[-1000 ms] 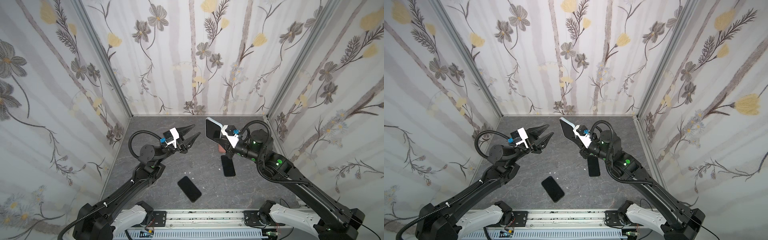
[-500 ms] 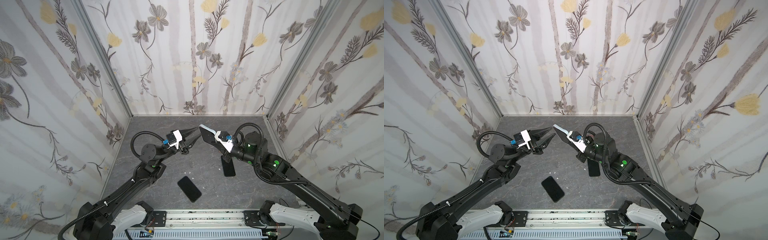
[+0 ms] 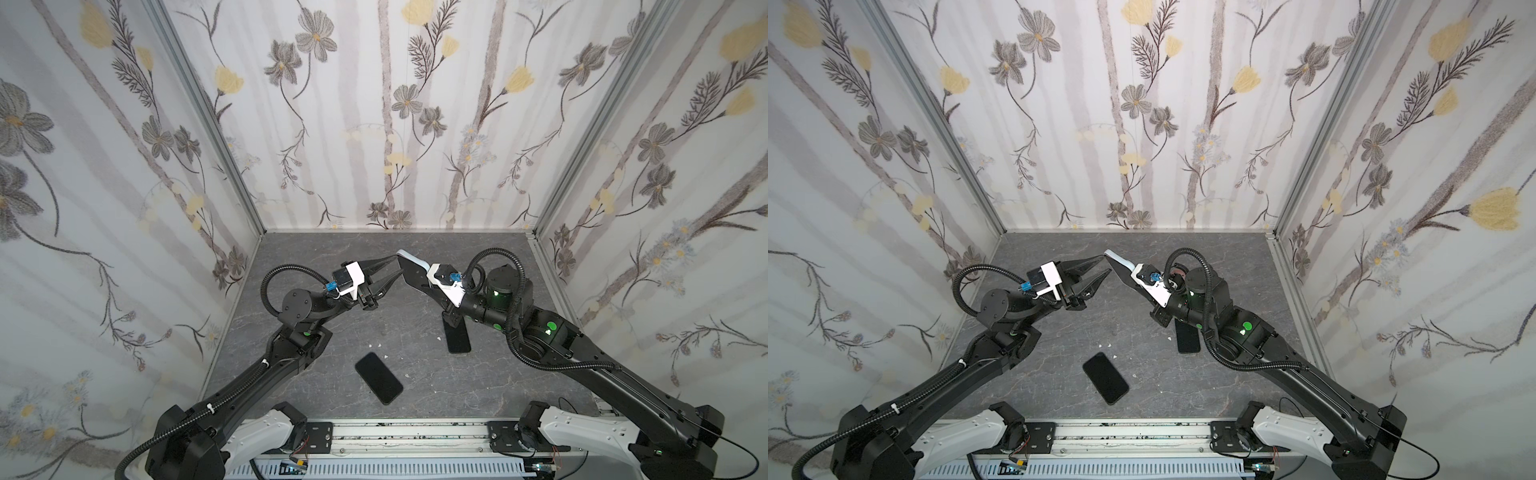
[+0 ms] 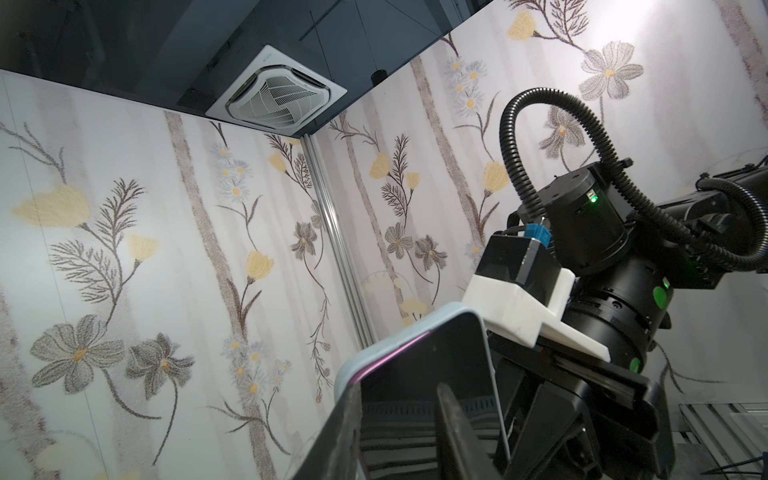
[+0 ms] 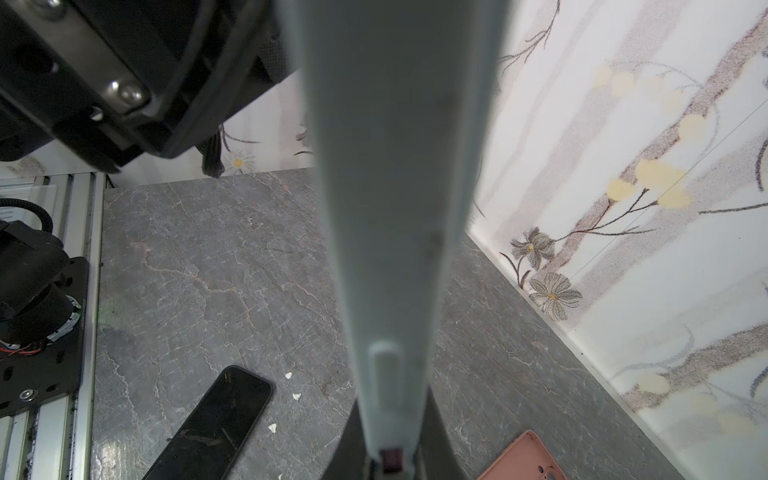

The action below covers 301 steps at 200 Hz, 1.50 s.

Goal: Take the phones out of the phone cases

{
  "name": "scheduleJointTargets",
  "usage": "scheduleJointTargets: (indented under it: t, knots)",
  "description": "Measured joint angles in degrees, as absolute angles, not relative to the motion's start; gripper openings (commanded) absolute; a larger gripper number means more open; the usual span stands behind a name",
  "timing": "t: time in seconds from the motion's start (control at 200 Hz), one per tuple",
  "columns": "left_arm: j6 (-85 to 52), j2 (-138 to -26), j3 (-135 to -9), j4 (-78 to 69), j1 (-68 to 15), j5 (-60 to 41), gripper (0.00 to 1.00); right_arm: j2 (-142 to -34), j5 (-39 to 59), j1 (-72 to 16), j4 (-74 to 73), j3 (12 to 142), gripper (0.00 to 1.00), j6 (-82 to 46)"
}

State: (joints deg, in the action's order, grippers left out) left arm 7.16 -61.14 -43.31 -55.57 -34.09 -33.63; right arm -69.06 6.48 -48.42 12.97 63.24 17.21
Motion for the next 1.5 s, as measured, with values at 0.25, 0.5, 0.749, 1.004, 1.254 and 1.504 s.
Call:
scheduleJointTargets:
  t: [0.25,0.5,0.749,1.004,1.254,1.504]
  knots:
    - [7.35,-61.04,-43.05,-55.57,-34.09,-32.77,0.36,-69.06,6.26,-48.45,12.95,63.02,0.0,17.23]
    - [7.49,-61.12,-43.05,-55.59,-34.09,-31.86,0.32,-69.06,6.5,-48.73,12.95,62.83,0.0,17.23]
    - [7.46,-61.76,-43.05,-56.1,-34.09,-31.75,0.32,-69.08,6.28,-48.93,13.06,62.83,0.0,17.23]
    - [7.07,-62.74,-43.07,-56.69,-34.02,-32.58,0.31,-69.6,6.87,-49.25,14.2,63.46,0.0,17.67]
    - [6.39,-64.25,-43.09,-57.25,-33.8,-33.21,0.32,-69.78,5.32,-49.39,15.73,63.75,0.0,17.19]
    - [7.51,-62.85,-42.24,-56.1,-33.91,-33.06,0.34,-68.82,4.99,-49.54,14.74,62.33,0.0,17.21]
